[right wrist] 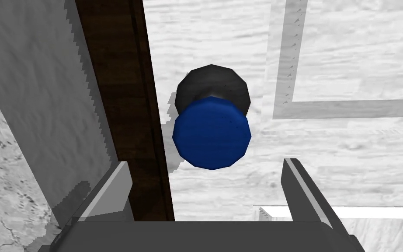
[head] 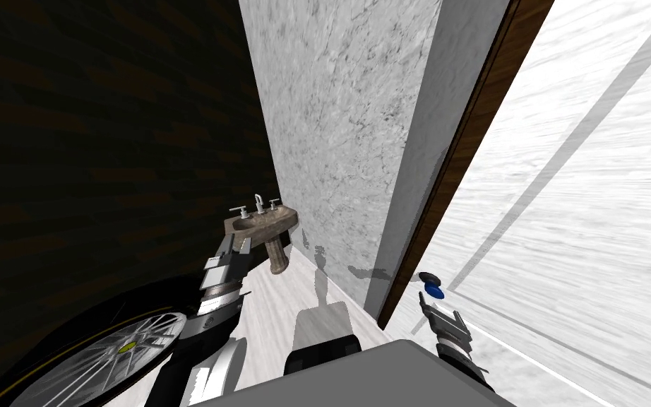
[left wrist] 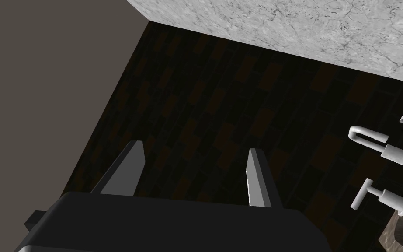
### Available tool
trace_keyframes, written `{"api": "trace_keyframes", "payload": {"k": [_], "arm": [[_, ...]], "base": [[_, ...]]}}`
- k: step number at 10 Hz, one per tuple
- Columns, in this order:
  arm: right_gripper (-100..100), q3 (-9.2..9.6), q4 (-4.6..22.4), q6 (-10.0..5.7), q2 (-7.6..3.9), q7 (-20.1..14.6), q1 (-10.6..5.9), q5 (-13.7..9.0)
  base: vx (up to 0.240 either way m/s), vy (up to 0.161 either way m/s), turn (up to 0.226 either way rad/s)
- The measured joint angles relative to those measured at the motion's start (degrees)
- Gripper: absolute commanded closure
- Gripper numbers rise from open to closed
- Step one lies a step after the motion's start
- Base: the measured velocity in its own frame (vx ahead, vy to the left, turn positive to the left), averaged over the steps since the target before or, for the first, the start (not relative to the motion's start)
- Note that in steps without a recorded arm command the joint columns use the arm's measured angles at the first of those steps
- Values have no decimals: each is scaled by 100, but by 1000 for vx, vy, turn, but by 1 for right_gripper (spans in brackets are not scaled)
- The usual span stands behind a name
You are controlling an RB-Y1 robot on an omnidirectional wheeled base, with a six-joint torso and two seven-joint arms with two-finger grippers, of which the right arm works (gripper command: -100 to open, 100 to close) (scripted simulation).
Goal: Pull the door open
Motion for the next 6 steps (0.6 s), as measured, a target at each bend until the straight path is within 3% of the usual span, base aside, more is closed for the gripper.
{"api": "trace_keyframes", "payload": {"k": [6], "arm": [[-100,126,423,-89,-384,-654,20,123]], "base": [[102,-21,-43]]}}
